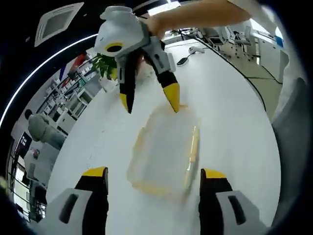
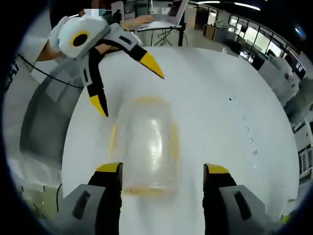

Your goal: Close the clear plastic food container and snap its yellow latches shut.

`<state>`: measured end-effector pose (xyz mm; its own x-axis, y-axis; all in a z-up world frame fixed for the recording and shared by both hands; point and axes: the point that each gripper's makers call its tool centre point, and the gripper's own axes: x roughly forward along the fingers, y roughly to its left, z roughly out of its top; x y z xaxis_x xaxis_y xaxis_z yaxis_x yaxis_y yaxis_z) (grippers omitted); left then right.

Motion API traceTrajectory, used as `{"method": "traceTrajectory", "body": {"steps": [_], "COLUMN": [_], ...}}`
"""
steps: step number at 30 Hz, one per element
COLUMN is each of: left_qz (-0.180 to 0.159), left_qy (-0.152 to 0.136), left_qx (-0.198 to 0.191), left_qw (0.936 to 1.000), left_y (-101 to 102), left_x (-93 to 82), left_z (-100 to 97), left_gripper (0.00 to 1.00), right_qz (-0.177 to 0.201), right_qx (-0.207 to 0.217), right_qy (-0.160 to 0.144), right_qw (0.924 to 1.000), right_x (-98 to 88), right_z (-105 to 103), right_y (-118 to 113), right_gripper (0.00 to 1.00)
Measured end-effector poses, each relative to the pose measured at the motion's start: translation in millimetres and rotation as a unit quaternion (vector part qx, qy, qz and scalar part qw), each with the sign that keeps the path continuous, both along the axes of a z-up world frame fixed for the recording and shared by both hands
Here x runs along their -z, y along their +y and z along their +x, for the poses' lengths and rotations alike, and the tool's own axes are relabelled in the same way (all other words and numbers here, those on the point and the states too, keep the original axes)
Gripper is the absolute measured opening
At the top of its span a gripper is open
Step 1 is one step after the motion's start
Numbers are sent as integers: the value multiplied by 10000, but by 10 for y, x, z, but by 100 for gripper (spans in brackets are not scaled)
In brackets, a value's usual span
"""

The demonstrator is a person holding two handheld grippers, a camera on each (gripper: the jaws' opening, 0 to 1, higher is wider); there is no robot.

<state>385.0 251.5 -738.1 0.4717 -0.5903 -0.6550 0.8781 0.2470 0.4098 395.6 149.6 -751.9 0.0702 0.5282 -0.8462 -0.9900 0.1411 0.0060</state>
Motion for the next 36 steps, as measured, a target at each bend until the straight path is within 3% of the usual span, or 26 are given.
{"method": "traceTrajectory", "body": {"steps": [4,8,10,15,17,19,22,25,29,36], "left_qz": [141,306,353,741,817,901,1126,1139,1182,1162], "left_qy": [114,404,504,713,974,1041,1122,1178,1233,1198], "left_qx": [142,312,402,609,538,613,832,931,1052,1002], "left_qw": [9997,9982,9973,9928,9904,9886,9838,9821,9797,9809], "left_y": [49,71,57,3,-16,-42,-85,-132,-147,-111], "left_x": [52,120,146,316,427,493,610,644,656,644], "left_z": [26,35,75,152,181,200,151,121,89,75], "left_gripper": [83,90,91,90,91,91,91,88,76,76], "right_qz": [47,2,-9,-100,-99,-89,-85,-79,-105,-157], "right_qx": [-9,-117,-140,-230,-198,-171,-164,-158,-151,-230], "right_qy": [50,29,51,96,115,110,64,12,-93,-76], "right_qw": [10000,9999,9999,9996,9997,9998,9998,9998,9998,9996], "right_x": [52,113,158,293,324,356,397,414,425,426], "right_z": [-90,-179,-223,-306,-305,-309,-293,-264,-216,-210], "right_y": [-60,-101,-113,-142,-147,-148,-146,-141,-142,-104], "right_gripper": [74,79,84,85,86,87,86,83,71,71]}}
